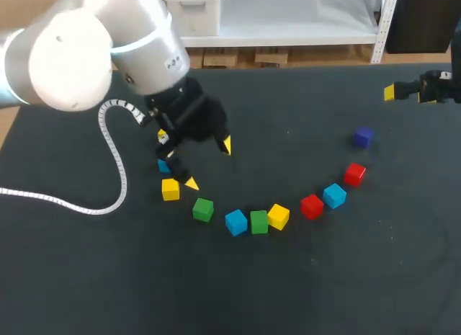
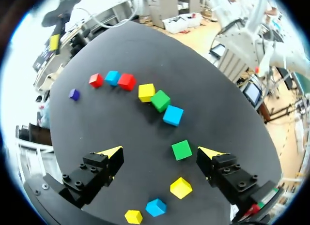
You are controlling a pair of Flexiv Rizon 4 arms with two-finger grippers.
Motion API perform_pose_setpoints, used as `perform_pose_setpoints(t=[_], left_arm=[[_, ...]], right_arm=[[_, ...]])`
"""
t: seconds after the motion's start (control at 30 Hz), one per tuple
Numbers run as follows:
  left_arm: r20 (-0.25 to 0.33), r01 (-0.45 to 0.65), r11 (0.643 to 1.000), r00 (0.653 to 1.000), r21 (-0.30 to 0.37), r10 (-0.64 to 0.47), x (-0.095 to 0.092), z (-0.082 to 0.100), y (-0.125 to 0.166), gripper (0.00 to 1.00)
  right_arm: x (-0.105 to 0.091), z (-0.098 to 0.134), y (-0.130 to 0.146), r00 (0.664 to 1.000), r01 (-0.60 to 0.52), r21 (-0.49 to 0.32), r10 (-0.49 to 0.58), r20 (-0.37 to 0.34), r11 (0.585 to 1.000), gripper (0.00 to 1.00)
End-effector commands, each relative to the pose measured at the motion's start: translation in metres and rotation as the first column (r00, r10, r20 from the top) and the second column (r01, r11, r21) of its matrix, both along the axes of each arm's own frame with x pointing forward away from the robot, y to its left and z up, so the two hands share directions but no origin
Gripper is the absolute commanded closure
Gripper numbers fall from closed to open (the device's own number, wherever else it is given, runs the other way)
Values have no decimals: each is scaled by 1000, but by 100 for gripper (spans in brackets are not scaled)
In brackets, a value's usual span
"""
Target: Place the blue cubes, place green cubes on the blue cubes, place the yellow cubes on the green cubes, then place the red cubes on the yellow cubes, and place purple cube on the red cubes.
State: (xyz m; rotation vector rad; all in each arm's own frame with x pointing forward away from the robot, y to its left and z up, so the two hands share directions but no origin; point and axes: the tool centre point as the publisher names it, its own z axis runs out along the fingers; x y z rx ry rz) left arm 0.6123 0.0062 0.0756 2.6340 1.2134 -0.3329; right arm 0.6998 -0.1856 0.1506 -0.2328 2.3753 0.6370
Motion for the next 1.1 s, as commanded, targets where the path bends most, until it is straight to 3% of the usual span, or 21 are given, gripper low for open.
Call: perform_pose_setpoints(t=[0.03, 0.47, 1.1], left_arm=[[0, 54, 998, 999, 34, -54, 0, -12, -12, 0], [-32, 140, 987, 990, 75, -138, -19, -49, -23, 0], [-66, 256, 964, 966, 72, -252, -45, -73, -38, 0]], right_arm=[[0, 0, 1, 1000, 2, -1, -2, 1, 1000, 0], [0, 0, 1, 1000, 2, -1, -2, 1, 1000, 0], [0, 0, 1, 1000, 2, -1, -2, 1, 1000, 0]])
